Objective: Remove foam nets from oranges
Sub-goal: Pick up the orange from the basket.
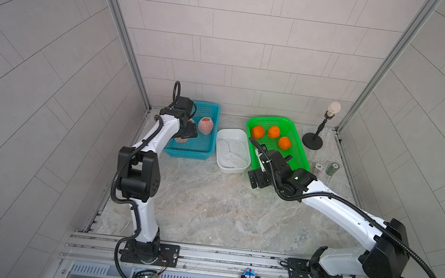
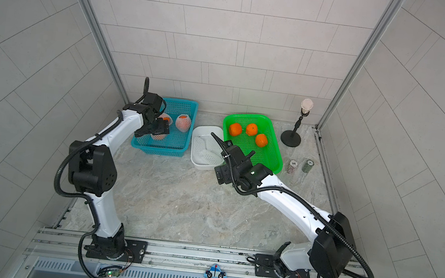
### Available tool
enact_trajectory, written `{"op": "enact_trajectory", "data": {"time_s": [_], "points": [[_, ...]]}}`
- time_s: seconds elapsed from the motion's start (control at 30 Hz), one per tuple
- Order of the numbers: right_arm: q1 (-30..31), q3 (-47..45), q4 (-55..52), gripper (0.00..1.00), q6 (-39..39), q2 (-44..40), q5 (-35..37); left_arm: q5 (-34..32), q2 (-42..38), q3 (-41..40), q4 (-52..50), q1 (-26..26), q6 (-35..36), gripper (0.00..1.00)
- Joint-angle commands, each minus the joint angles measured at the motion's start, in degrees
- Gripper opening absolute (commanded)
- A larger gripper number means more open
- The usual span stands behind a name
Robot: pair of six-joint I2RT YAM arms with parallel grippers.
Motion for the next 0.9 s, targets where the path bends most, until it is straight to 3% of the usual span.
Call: {"op": "enact_trajectory", "data": {"time_s": [0.0,0.4,0.87], "points": [[0.3,0.9,0.7,1.0,0.6,1.1,-1.1,-3.0,3.4,4.5,-4.0,0.4,1.7,1.0],[0.3,3.5,-0.2,1.0,0.0,4.4,-1.5,-3.5,15.4,15.4,-6.2,1.9,3.5,1.0],[0.3,5.3,-2.1,0.99,0.3,6.4,-1.1,0.7,23.6,21.3,-3.5,3.1,1.1,1.0]]}}
